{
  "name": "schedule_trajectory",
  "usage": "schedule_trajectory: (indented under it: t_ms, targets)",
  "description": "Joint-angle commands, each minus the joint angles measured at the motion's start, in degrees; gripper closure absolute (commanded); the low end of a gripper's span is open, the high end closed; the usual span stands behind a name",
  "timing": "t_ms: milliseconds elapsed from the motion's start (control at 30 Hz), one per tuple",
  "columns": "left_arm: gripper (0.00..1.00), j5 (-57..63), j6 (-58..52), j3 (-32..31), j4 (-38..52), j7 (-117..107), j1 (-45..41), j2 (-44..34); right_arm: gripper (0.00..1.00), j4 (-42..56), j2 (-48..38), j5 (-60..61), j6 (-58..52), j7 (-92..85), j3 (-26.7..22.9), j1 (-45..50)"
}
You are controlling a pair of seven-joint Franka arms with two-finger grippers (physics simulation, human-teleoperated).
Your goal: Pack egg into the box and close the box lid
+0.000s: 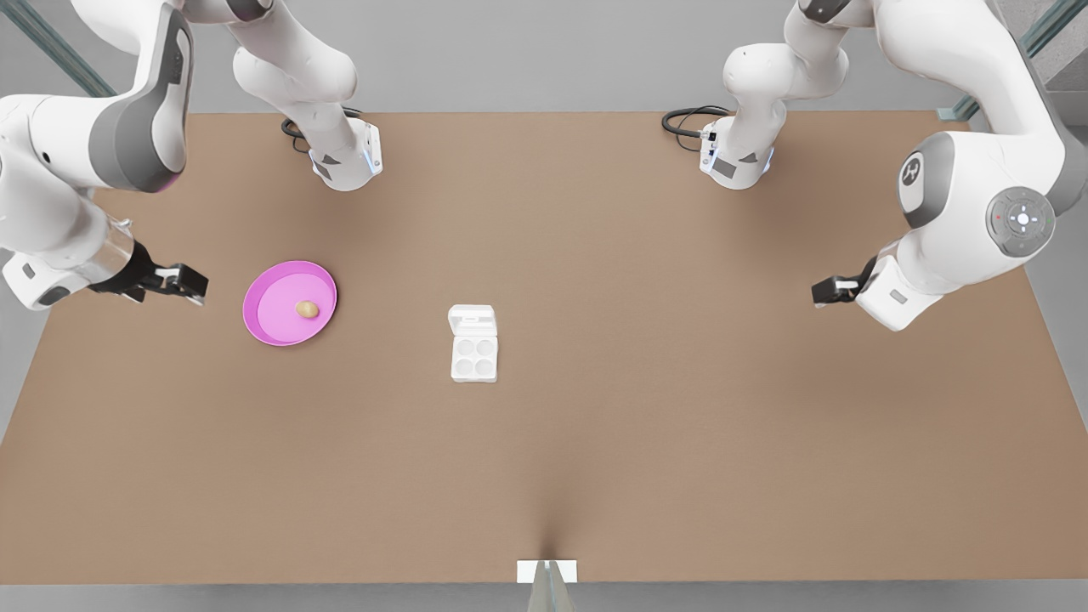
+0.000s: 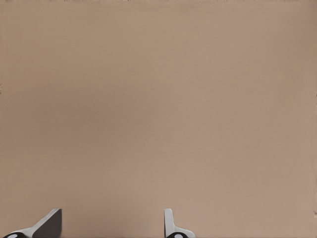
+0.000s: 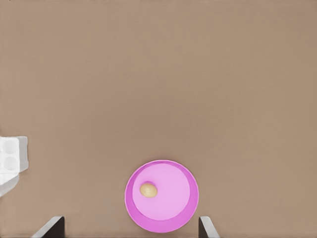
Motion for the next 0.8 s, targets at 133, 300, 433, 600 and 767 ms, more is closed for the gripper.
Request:
schedule_trajectory:
  t_ms: [133,300,433,600,767]
  targets:
    - [0.00,-0.7,3.3,-0.5,3.7,-3.7,-6.3,2.2,0.00,-0.1,7.8,3.4,-2.4,-1.2,0.2,-0.1]
    - [0.00,0.2,9.7,-0.2,3.3,-6.1,-8.7,10.3,0.00,-12.7,8.8,2.1,5.6,-2.4,0.6,-0.6]
    - [0.00,0.4,10.2,-0.2,3.2,-6.2,-8.3,10.7,0.00,-43.5,-6.7,2.2,27.4,0.7,6.8,-1.1]
    - [0.00,0.4,10.4,-0.2,3.4,-6.4,-8.5,10.8,0.00,-43.8,0.0,2.2,37.9,6.3,6.8,-6.7]
    - [0.00,0.4,10.4,-0.2,3.4,-6.5,-8.7,10.9,0.00,-47.1,1.7,0.9,44.6,13.8,6.9,0.6]
